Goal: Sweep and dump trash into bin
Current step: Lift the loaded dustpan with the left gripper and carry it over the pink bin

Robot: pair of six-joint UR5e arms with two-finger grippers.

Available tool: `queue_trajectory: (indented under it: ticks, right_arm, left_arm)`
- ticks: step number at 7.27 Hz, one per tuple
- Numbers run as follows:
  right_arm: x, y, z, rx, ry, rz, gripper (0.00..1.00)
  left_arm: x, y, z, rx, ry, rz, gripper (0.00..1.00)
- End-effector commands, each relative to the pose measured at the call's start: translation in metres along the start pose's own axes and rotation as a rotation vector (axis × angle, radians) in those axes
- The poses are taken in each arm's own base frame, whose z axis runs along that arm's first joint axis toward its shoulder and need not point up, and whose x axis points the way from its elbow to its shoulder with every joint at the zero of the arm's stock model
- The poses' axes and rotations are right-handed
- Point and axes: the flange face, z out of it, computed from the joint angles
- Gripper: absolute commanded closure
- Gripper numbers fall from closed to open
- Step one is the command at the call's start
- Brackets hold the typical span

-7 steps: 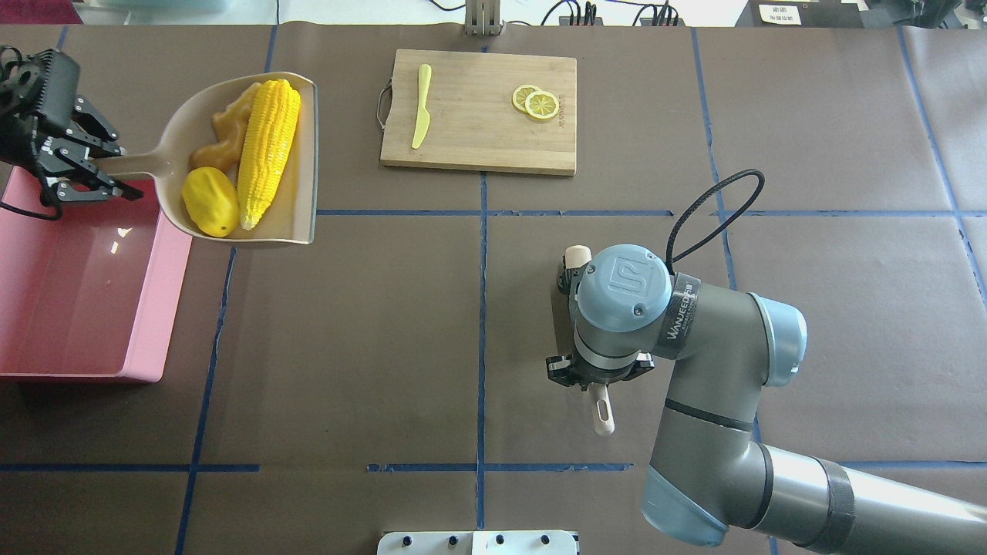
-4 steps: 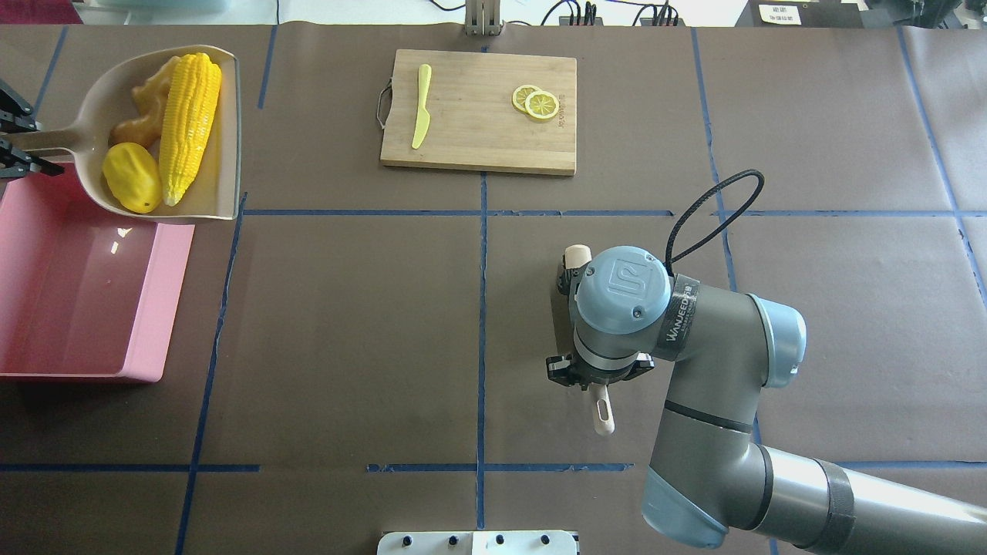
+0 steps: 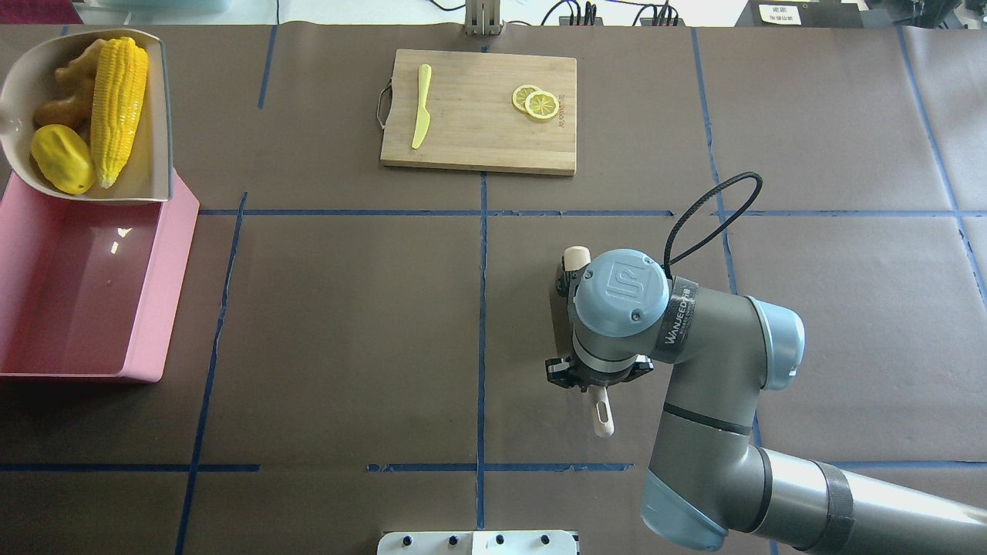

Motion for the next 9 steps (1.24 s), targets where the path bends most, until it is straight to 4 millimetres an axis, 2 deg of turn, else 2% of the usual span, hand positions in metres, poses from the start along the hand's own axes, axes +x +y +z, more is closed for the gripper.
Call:
queue_trajectory:
  ticks: [1, 3, 4, 6, 9]
  right_arm:
    - [-0.001, 0.001, 0.001, -0.001, 0.001, -0.002, 1.00]
    - [-0.001, 0.002, 0.002, -0.002, 0.002, -0.003, 1.00]
    - [-0.002, 0.004, 0.003, 0.003, 0.006, -0.006, 1.00]
    - [-0.003, 0.005, 0.004, 0.006, 0.008, -0.010, 1.00]
    - [-0.002, 0.006, 0.005, 0.006, 0.010, -0.011, 1.00]
  left_arm:
    - [0.002, 0.028, 0.006, -0.094, -0.029, 0.072, 1.00]
    - [0.004, 0.071, -0.009, -0.156, 0.020, 0.145, 1.00]
    - [0.017, 0.087, -0.006, -0.167, 0.040, 0.153, 1.00]
    - [0.015, 0.089, -0.024, -0.217, -0.014, 0.193, 1.00]
    - [0.009, 0.091, -0.026, -0.318, -0.043, 0.296, 1.00]
